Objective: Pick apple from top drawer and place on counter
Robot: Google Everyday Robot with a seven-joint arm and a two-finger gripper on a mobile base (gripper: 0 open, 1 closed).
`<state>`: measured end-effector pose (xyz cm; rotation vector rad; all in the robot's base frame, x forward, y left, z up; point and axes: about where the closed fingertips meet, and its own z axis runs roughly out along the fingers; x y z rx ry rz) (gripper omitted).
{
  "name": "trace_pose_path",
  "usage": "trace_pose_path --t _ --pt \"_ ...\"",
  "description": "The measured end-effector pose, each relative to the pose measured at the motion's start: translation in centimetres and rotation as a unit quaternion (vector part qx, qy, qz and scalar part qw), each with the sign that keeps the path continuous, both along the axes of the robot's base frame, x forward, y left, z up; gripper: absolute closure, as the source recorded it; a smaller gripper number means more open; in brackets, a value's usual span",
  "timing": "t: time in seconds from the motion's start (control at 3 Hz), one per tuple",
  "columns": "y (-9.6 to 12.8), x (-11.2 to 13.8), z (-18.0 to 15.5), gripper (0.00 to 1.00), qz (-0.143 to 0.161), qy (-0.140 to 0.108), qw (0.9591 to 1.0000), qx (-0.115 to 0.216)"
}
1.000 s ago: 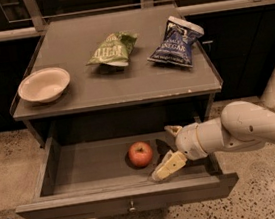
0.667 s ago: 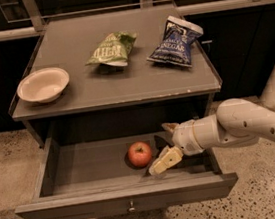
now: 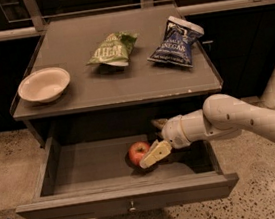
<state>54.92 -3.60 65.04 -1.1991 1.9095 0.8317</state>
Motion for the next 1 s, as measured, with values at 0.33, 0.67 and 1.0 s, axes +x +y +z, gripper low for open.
trace_pose_path --t 0.33,0.67,1.0 --pt "-0.3 -0.4 0.0 0.0 -0.012 -0.009 0.9999 -0.004" --pt "0.4 -0.8 -0.9 0.0 -0.018 -0.019 0.9997 -0.005" --pt "0.8 -1.0 -1.4 0.0 -0.026 -0.033 0.9991 0.0"
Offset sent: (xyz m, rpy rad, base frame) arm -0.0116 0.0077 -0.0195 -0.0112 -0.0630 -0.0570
